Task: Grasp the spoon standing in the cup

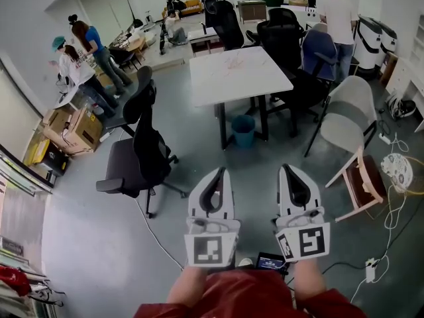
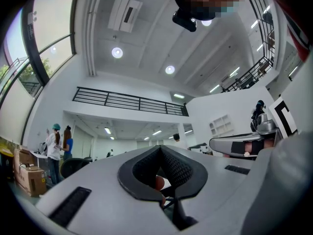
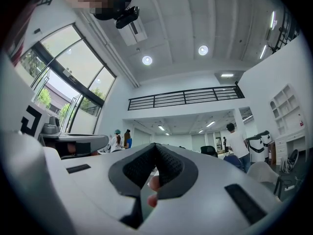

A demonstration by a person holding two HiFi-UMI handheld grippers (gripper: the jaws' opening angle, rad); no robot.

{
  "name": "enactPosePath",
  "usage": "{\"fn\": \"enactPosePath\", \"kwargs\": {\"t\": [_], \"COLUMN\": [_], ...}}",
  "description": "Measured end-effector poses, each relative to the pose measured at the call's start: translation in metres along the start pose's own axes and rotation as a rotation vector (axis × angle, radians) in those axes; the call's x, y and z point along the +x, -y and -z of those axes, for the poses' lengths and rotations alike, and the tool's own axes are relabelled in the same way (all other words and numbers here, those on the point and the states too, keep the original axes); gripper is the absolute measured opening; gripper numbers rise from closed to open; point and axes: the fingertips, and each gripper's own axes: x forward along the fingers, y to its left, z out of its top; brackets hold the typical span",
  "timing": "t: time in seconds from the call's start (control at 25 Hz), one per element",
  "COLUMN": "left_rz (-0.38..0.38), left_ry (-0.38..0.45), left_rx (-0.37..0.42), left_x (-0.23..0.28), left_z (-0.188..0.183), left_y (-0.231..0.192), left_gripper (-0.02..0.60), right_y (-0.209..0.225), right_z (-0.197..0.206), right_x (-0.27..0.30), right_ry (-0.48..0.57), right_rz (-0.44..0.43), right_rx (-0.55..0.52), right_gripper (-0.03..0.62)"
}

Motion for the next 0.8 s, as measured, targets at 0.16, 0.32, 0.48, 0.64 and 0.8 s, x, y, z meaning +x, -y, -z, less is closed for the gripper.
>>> {"fn": "enactPosePath", "kwargs": {"t": [0.16,0.32,0.48,0.64,0.8], "left_rz": [-0.001,0.003,0.007,-0.001,-0.013], "left_ry": [0.001,-0.003,0.006,0.021,0.006], "left_rx": [-0.007,-0.008,-0.009,-0.022,-0.031], "left_x": [0.003,0.011,0.016,0.027,0.042], "left_z": [0.003,0.005,0.009,0.014,0.024], "left_y": [0.0,-0.002,-0.006,-0.016,-0.035], "left_gripper": [0.009,0.009,0.008,0.009,0.009], "right_y": [0.003,0.006,0.006,0.008,0.006], "right_z": [0.003,0.006,0.008,0.017,0.026], "right_x": [0.002,0.008,0.017,0.03,0.055], "right_ry": [-0.005,-0.017,-0.007,-0.022,-0.023], "right_rz": [0.0,0.002,0.003,0.006,0.003], "right_rx": [-0.01,-0.018,-0.011,-0.023,-0.014], "right_gripper": [0.012,0.012,0.012,0.012,0.012]}}
